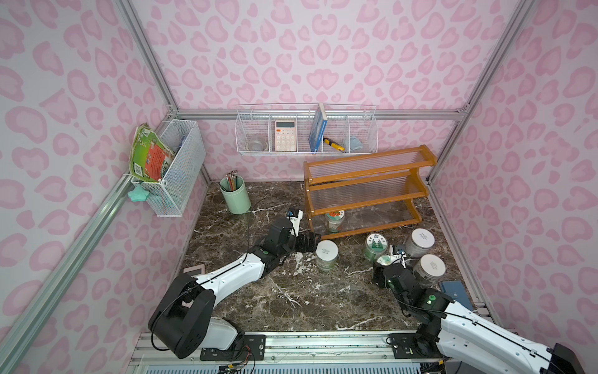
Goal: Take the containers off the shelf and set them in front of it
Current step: Place the container at the center of the board.
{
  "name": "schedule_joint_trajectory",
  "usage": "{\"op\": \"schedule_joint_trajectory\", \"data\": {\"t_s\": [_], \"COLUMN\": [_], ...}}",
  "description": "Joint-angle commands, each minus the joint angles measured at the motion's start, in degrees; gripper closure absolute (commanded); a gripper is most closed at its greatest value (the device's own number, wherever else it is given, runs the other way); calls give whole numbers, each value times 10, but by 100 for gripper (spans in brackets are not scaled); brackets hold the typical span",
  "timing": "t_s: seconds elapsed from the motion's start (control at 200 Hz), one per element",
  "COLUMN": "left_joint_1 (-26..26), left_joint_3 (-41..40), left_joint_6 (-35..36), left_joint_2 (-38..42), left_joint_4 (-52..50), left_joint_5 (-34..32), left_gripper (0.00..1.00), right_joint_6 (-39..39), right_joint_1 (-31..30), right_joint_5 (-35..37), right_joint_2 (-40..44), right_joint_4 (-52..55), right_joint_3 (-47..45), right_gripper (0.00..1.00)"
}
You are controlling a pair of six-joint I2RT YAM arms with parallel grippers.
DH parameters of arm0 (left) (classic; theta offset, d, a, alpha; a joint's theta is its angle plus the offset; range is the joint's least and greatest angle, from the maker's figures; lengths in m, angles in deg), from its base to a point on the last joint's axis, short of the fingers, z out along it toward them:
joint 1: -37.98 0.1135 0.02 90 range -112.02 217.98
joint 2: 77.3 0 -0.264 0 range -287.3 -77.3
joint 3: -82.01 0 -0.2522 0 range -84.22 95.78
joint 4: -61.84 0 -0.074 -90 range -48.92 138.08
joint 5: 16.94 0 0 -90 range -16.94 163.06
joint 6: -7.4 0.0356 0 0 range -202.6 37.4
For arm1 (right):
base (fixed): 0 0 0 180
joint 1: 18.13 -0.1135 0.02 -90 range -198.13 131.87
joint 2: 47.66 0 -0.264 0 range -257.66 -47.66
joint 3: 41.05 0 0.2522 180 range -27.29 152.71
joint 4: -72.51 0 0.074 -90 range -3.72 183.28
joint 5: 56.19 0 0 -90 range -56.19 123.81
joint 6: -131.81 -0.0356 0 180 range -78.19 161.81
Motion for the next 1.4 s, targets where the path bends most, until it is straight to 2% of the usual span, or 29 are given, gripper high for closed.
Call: {"op": "schedule_joint_trajectory", "data": {"t_s": [0.0, 0.15, 0.805, 1.08, 1.275, 1.395], "left_joint_1": [0, -1, -2, -14, -55, -86], "left_joint_3": [3, 6, 5, 20, 82, 136], "left_joint_6": [8, 8, 9, 25, 56, 53], "left_joint_2": [2, 0, 3, 1, -19, -38], "left_joint_4": [-4, -6, -9, -31, -98, -159], "left_joint_5": [-5, -7, -11, -23, -87, -133], "left_gripper": [1, 0, 0, 1, 1, 1], "right_joint_6": [1, 3, 3, 2, 9, 30], "right_joint_1": [4, 14, 26, 26, 26, 41], "right_joint_5": [12, 8, -18, -3, 5, -29], "right_joint_2": [-11, -17, -27, 22, 65, 56], "right_joint_4": [-45, -50, -43, -8, 30, 22], "right_joint_3": [-2, -2, -1, 14, 48, 82], "right_gripper": [32, 31, 1, 1, 1, 1]}}
